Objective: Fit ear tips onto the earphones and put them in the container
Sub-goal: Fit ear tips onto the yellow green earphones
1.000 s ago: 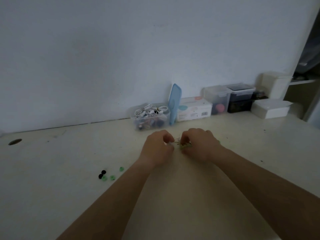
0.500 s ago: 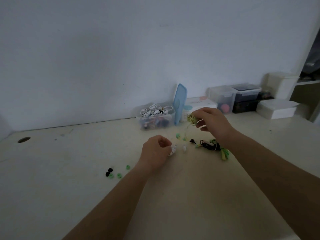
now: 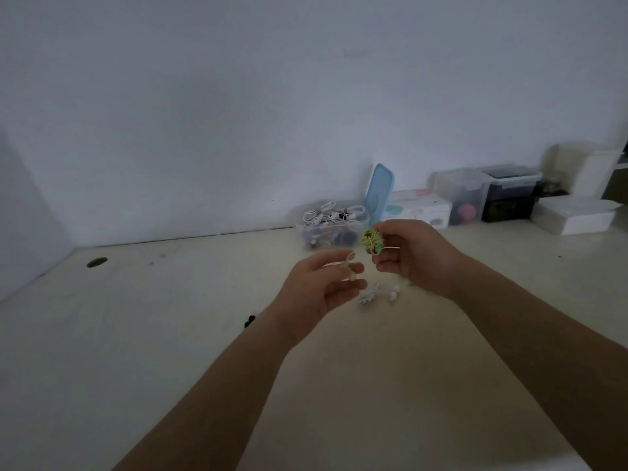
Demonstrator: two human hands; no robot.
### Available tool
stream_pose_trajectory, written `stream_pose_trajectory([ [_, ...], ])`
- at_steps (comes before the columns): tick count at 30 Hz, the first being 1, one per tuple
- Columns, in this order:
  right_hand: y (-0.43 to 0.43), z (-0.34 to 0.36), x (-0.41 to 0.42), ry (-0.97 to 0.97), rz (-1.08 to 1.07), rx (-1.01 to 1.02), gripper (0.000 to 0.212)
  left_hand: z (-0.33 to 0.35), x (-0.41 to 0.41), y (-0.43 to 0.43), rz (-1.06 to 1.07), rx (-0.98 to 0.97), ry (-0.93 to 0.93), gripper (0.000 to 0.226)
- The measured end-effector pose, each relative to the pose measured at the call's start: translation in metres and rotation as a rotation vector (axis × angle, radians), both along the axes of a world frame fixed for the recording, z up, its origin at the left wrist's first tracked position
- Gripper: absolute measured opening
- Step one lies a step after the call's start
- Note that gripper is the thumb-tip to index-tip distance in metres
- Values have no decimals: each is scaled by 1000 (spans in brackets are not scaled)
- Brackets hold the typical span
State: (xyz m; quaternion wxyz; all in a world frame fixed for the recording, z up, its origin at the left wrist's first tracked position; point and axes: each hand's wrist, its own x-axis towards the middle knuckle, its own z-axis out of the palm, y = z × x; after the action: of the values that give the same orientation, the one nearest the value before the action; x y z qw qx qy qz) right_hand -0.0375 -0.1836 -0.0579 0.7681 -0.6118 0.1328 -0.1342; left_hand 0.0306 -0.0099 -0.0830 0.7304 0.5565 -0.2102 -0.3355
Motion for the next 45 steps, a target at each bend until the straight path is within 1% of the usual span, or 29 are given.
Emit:
stream_pose_trajectory([
  [3, 11, -10, -4, 57, 63, -70, 12, -7, -1, 20, 63, 16, -8, 16],
  [5, 18, -19, -6, 116, 82, -215, 13, -13, -2, 31, 96, 73, -88, 13],
  [8, 32, -29, -12, 235, 128, -535, 20, -26, -3, 44, 139, 234, -325, 17],
  [12, 50, -38, -20, 338, 194, -939, 17, -41, -7, 47, 157, 402, -686, 22],
  [14, 55, -41, -23, 381, 153, -1238, 19, -43, -10, 45, 152, 449, -834, 23],
  [15, 58, -43, -23, 394, 96, -1397, 20, -44, -11, 44, 159, 464, -889, 24],
  [16, 60, -44, -24, 378, 29, -1496, 21, -45, -12, 42, 170, 472, -921, 24],
  [17, 62, -45, -23, 329, -27, -1512, 22, -45, -13, 41, 186, 477, -941, 25],
  [18, 62, -45, -21, 270, -53, -1461, 22, -45, -13, 39, 209, 481, -956, 25],
  [21, 59, -46, -15, 164, -52, -1087, 18, -43, -12, 35, 284, 472, -967, 26],
  [22, 58, -48, -13, 151, -44, -1005, 18, -42, -11, 34, 299, 470, -964, 25],
  [23, 56, -51, -12, 135, -38, -965, 20, -41, -10, 33, 303, 474, -961, 24],
  [27, 53, -64, -5, 62, -61, -875, 14, -40, -6, 29, 271, 469, -917, 23],
  [30, 50, -64, -1, 52, -31, -819, 12, -40, -2, 27, 247, 451, -881, 27],
  [35, 42, -52, -2, 52, 198, -836, 10, -42, 4, 28, 218, 389, -771, 36],
  [37, 40, -50, -2, 36, 245, -837, 7, -42, 5, 29, 195, 383, -752, 38],
  [40, 38, -50, 2, 39, 211, -799, 4, -35, 9, 33, 89, 385, -684, 47],
  [41, 38, -49, 3, 48, 191, -792, 5, -30, 13, 37, 63, 392, -667, 47],
  [43, 37, -48, 4, 61, 169, -717, 6, -18, 26, 48, 100, 418, -705, 36],
  [45, 35, -46, 7, 57, 165, -585, 5, -7, 44, 64, 229, 444, -768, 22],
])
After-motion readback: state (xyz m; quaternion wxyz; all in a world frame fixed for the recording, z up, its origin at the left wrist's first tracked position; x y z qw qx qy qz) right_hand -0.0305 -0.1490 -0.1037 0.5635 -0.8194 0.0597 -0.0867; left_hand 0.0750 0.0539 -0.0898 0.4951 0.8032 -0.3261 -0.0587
